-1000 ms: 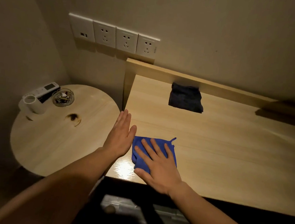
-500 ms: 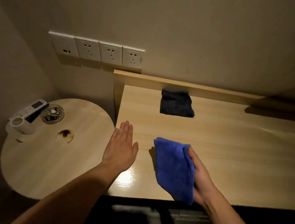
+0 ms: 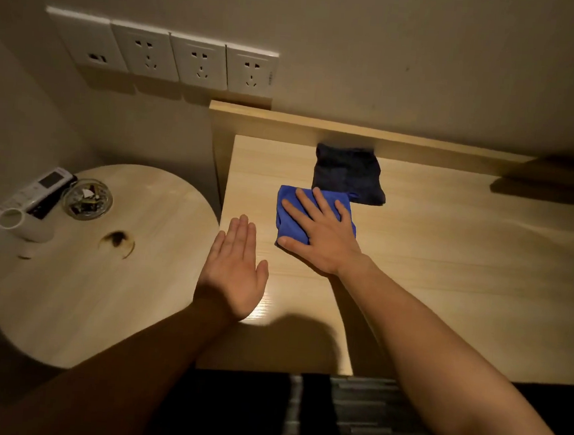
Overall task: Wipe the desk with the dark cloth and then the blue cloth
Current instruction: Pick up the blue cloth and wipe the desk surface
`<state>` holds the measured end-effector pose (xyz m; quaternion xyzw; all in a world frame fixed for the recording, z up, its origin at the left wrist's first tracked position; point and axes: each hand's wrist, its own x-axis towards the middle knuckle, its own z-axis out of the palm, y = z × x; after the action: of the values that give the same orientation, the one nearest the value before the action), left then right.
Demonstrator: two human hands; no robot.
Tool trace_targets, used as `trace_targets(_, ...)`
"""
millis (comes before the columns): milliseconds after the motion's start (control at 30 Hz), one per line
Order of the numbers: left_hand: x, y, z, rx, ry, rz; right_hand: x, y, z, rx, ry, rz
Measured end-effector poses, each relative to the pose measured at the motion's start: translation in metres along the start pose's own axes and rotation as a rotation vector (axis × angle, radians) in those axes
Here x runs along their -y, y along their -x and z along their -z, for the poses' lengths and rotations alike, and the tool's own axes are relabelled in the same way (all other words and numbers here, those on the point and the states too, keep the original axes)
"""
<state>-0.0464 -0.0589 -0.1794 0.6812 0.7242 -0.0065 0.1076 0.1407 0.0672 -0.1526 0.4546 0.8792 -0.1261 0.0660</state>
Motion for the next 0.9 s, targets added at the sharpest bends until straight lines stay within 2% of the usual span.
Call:
trace_targets(167,0.001,0.003,0.004,-0.015,0.059,0.005,0.007,0.025,-0.015,0.008,0.03,-0.001)
trace_targets(433,-0.004,0.009,0.015,-0.009,0.115,0.024,0.034,0.13,-0.044,0.035,-0.022,0.084)
trace_targets(667,-0.058,0.03,0.017,-0.064,0.232,0.099,0.035,0.215,-0.066,-0.061,-0.153,0.203)
trace_targets(733,-0.074,0.031,0.015,-0.046,0.261,0.091,0.033,0.237,-0.065,-0.008,-0.313,0.197)
trace_targets(800,-0.096,0.027,0.013,-0.043,0.269,0.057,0.024,0.258,-0.064,0.046,-0.605,0.129)
trace_targets(833,-0.108,0.024,0.011,-0.044,0.273,0.044,0.02,0.266,-0.057,0.052,-0.818,0.055)
trace_targets(900,-0.13,0.017,0.005,-0.035,0.273,0.058,0.0,0.272,-0.044,0.066,-1.282,-0.208)
